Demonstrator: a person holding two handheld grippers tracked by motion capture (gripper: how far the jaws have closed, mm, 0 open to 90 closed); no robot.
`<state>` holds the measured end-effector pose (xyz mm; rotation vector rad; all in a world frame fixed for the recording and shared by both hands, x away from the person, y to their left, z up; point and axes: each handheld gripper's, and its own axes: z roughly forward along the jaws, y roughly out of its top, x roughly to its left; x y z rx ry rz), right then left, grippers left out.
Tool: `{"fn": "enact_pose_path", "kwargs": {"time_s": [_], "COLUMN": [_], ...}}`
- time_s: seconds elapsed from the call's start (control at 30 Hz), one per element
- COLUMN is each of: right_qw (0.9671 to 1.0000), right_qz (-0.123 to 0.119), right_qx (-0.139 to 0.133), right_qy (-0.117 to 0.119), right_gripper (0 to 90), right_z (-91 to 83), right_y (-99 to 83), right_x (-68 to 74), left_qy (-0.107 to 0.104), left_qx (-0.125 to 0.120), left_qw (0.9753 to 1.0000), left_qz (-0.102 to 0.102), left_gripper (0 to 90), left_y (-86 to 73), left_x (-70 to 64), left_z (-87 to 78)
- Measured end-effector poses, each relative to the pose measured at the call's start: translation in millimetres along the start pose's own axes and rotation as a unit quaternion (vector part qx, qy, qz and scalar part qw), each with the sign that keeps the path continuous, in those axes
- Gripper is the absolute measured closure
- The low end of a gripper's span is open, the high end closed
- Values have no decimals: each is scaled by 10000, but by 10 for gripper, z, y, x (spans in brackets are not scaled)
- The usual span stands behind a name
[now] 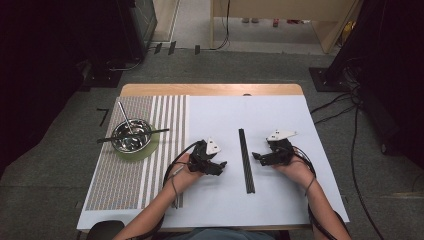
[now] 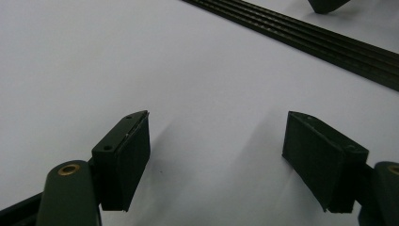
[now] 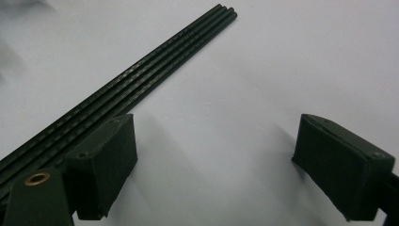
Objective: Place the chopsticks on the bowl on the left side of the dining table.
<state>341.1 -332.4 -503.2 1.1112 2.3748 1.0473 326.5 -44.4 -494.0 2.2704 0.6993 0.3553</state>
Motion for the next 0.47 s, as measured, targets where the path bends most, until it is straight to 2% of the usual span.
{"fn": "enact_pose_path", "kwargs": {"time_s": [0.07, 0.1, 0.13, 0.2, 0.47], "right_qw": [10000, 10000, 10000, 10000, 10000], "right_qz": [2, 0, 1, 7, 1], "right_qx": [-1, -1, 0, -4, -2], "right_qy": [0, 1, 0, 0, -2], "right_gripper": [134, 134, 134, 134, 134], "right_z": [0, 0, 0, 1, 0], "right_y": [0, 0, 0, 0, 0], "right_x": [0, 0, 0, 2, 0], "left_qy": [-29, -167, -209, -149, -157], "left_qx": [-22, -90, -103, -94, -106], "left_qw": [10000, 9996, 9995, 9997, 9996], "left_qz": [-44, -212, -230, -161, -188], "left_gripper": [233, 222, 214, 209, 209], "left_y": [-9, -38, -43, -40, -44], "left_x": [11, 55, 63, 41, 45], "left_z": [5, 19, 16, 19, 20]}}
